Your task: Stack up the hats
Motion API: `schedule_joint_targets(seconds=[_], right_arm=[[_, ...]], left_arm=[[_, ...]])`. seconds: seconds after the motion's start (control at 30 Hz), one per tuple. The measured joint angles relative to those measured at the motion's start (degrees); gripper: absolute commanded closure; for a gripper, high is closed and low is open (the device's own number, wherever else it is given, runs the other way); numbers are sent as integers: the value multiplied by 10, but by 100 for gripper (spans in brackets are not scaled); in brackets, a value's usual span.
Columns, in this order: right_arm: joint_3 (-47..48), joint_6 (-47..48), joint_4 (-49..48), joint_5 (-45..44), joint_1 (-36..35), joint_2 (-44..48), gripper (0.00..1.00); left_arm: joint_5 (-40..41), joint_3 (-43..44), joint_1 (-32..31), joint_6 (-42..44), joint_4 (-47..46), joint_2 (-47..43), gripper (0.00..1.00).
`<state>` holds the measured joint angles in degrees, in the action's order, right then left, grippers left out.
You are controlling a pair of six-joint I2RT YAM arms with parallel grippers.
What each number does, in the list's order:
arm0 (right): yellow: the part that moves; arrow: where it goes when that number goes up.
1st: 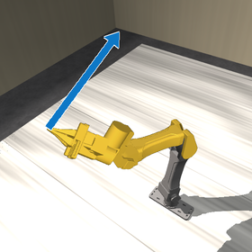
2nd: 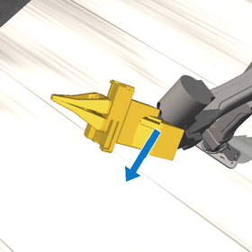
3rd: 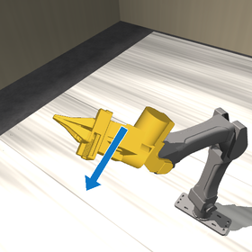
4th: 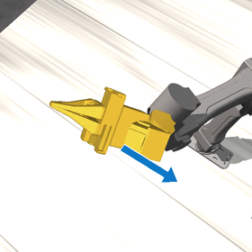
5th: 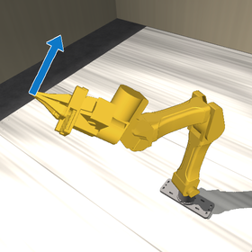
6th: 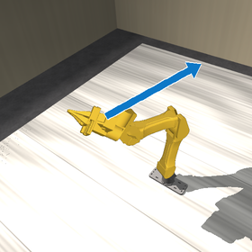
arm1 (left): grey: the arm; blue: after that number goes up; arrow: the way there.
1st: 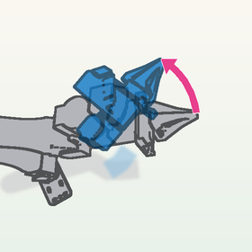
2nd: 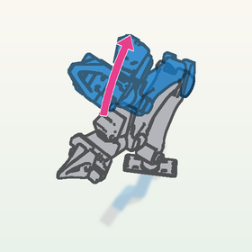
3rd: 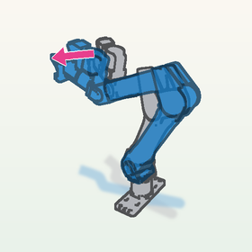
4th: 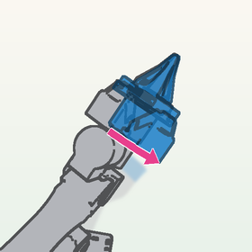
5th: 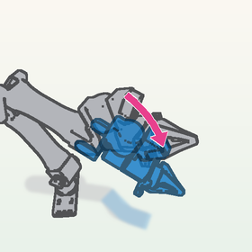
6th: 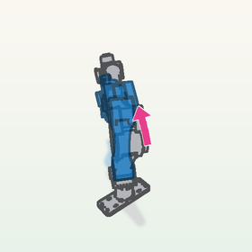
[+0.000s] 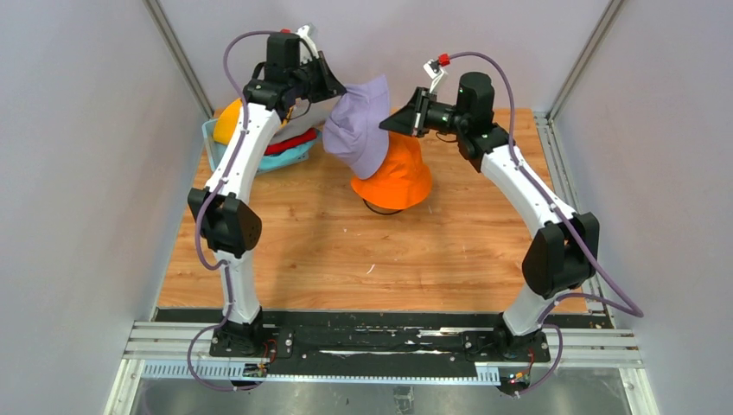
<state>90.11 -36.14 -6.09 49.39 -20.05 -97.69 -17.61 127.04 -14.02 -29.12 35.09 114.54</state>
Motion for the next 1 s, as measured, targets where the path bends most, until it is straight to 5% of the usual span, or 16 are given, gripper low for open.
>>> schedule_joint_targets(seconds=[0.43, 0.53, 0.73, 1.0], right_arm=[[-110, 18, 37, -15, 43, 93, 99], [-133, 28, 51, -17, 61, 110, 99], [-184, 49, 73, -24, 89, 135, 99], [-217, 73, 85, -36, 106, 116, 99]], left_arm=[[6, 43, -59, 2, 32, 40, 98], [8, 44, -68, 3, 37, 40, 84], [23, 43, -74, 18, 40, 40, 37], [92, 10, -71, 51, 49, 9, 28]])
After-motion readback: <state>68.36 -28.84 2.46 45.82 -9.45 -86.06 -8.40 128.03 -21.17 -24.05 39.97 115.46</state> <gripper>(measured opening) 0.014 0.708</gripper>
